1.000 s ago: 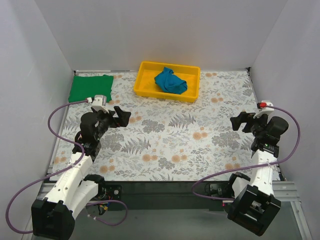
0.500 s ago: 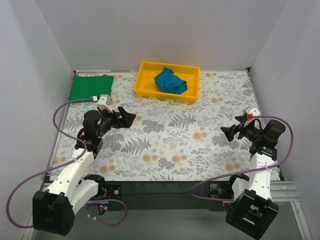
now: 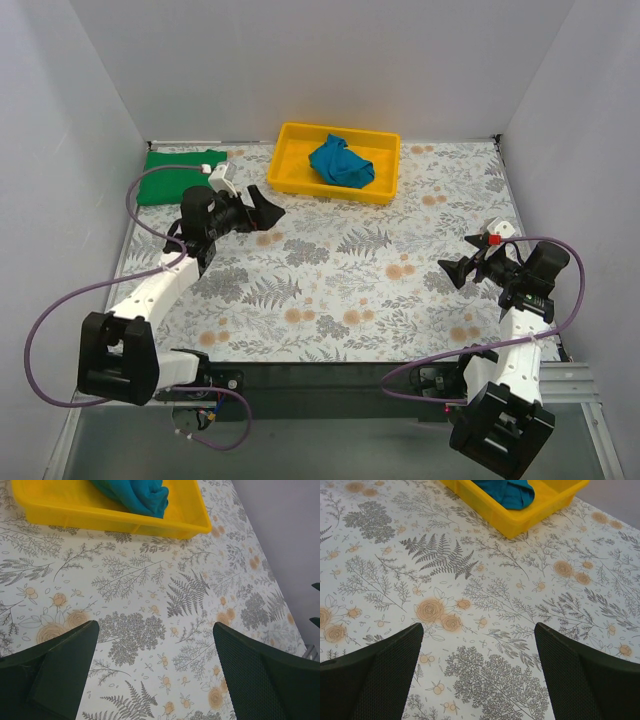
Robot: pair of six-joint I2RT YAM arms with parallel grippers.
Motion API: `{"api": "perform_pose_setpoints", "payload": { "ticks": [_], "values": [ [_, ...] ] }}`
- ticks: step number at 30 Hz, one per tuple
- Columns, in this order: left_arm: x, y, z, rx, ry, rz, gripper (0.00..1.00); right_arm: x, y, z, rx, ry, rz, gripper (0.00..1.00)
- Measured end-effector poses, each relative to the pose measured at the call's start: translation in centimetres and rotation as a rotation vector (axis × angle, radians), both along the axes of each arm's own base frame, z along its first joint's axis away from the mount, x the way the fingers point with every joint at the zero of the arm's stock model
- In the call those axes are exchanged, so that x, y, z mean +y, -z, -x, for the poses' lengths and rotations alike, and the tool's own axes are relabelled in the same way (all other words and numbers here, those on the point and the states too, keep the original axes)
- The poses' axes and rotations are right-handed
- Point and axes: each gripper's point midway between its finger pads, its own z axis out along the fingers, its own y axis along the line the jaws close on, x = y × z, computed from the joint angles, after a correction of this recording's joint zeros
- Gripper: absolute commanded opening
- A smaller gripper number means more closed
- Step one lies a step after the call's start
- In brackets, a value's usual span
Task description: Fold and stack the t-shirts
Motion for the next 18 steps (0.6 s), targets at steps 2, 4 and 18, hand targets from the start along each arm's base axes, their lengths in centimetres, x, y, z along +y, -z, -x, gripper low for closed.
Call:
{"api": "perform_pose_setpoints", "payload": {
  "ticks": [2,4,18],
  "values": [
    [-0.3,-0.3,-0.7,0.005,0.009,0.009,0.98,0.0,0.0,0.0,0.001,-0.001,0.0,0.98],
    [-0.7,-0.6,-1.4,0.01,0.019,0.016,0.98,0.1,0.0,0.1,0.003,-0.003,-0.002,0.98],
    [-3.6,-0.3,-5.4,0.048,0.085,0.02,0.98,0.1,0.1,0.2,0.007,-0.004,-0.003,0.98]
  ]
}}
